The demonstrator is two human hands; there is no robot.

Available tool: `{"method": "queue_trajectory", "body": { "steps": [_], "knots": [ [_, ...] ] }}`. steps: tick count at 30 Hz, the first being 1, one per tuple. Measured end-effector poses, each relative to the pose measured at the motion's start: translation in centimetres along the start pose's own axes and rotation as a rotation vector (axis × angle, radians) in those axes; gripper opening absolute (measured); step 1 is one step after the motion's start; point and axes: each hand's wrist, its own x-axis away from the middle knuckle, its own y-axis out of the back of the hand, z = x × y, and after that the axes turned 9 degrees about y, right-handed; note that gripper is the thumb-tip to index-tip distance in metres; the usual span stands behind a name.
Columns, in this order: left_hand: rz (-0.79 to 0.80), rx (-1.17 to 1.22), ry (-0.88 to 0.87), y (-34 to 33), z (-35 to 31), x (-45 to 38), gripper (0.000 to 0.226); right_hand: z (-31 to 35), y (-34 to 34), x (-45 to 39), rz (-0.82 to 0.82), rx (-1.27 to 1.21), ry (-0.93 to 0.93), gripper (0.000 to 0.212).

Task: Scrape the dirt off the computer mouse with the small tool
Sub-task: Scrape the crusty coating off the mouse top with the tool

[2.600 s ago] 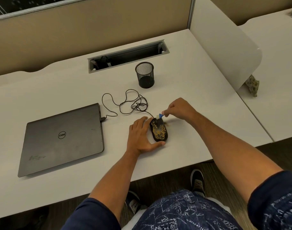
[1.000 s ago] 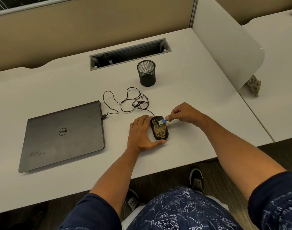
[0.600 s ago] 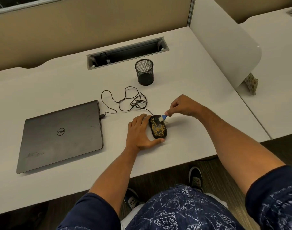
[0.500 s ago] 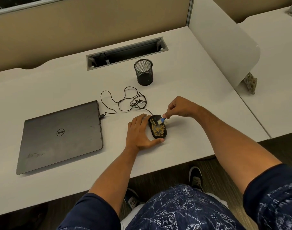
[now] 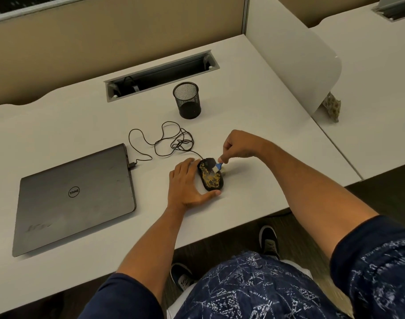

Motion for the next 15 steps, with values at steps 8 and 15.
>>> {"method": "queue_trajectory", "body": {
  "steps": [8,15],
  "knots": [
    [0.000,-0.008,-0.005,0.1,0.0,0.0,0.115,-0.6,0.9,0.7,-0.058,-0.045,-0.025,0.023],
    [0.005,-0.010,0.000,-0.1,0.1,0.0,0.114,0.0,-0.7,0.1,-0.091,-0.109,-0.028,0.025]
  ]
}}
